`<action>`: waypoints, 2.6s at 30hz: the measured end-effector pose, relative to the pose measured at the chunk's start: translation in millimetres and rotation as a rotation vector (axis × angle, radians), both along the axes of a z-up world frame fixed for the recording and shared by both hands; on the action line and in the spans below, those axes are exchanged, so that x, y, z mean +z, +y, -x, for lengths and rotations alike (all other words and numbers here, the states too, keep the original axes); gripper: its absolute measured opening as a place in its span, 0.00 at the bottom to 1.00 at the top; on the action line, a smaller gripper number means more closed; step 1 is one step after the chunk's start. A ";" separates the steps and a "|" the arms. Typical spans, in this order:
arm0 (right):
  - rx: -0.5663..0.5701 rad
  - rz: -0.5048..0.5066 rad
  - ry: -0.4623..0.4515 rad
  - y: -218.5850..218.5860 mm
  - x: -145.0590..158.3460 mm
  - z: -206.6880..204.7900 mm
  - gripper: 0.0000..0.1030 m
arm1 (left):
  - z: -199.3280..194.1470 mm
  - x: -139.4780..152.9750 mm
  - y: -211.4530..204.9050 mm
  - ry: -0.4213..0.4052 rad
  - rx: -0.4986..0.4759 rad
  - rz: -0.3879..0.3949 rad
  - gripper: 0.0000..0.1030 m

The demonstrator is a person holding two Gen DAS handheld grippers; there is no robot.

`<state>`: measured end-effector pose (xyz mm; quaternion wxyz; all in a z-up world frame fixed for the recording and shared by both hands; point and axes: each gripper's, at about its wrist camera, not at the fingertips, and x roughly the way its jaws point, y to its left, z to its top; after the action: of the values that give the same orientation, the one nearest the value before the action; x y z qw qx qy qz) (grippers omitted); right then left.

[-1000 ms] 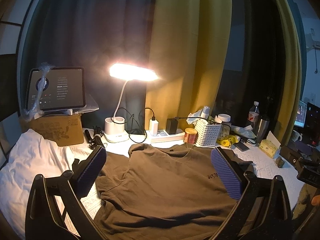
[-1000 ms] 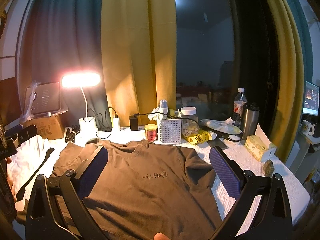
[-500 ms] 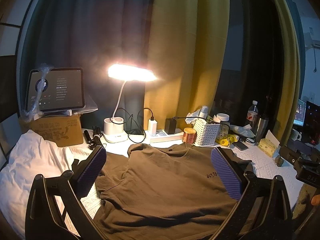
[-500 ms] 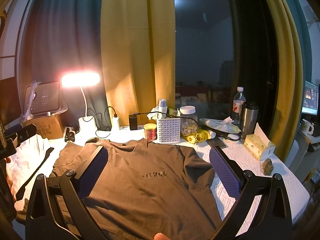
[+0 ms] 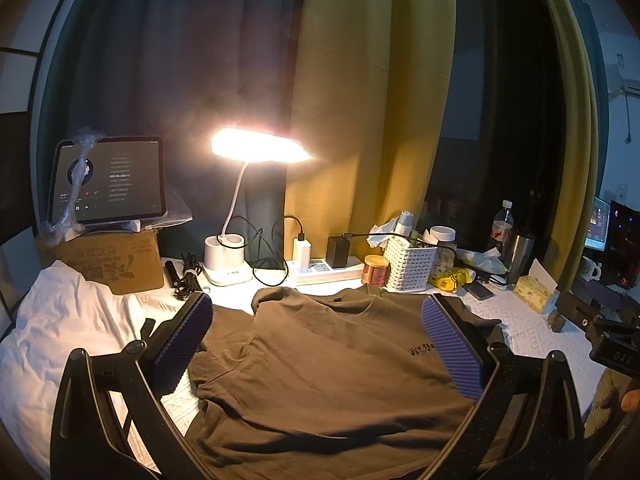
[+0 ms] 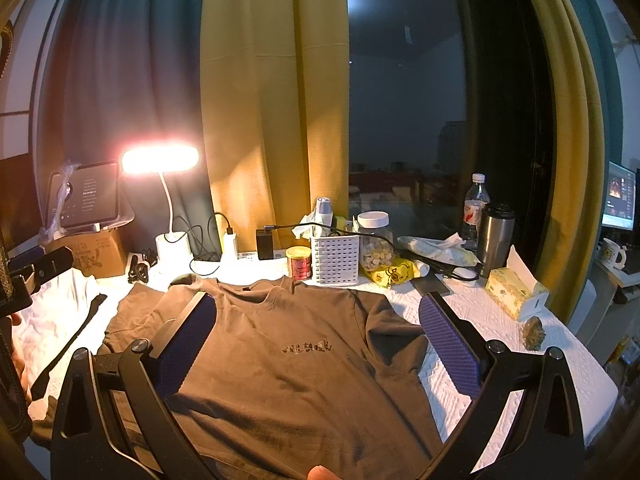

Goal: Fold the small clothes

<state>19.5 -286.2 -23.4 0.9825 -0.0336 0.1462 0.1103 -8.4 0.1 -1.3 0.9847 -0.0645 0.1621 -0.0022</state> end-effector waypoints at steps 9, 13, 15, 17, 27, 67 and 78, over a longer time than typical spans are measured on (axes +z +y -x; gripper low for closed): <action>0.000 -0.001 0.003 -1.2 -3.4 -1.5 1.00 | -0.9 -0.2 -0.4 0.004 -0.001 -0.001 1.00; -0.001 0.000 0.016 -7.2 -9.9 -2.9 1.00 | -6.8 -0.1 -2.4 0.018 0.001 -0.004 1.00; -0.002 0.000 0.022 -10.4 -13.0 -4.3 1.00 | -13.7 -1.3 -3.1 0.029 0.001 -0.004 1.00; -0.005 0.002 0.031 -12.2 -13.3 -8.8 1.00 | -19.6 -3.1 -3.5 0.041 0.001 -0.005 1.00; -0.063 0.025 0.126 -27.0 -22.5 -66.2 1.00 | -62.2 -25.8 -5.0 0.134 -0.017 0.006 1.00; -0.072 -0.054 0.618 -110.0 -129.9 -262.4 0.09 | -170.1 -96.4 20.6 0.398 0.047 0.006 1.00; 0.020 0.009 0.480 -64.0 -78.9 -234.5 0.03 | -155.2 -100.1 45.1 0.373 0.041 0.059 1.00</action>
<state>254.0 -350.3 -102.3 0.9184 -0.0124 0.3755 0.1244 146.8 45.2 -101.3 0.9350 -0.0959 0.3404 0.0252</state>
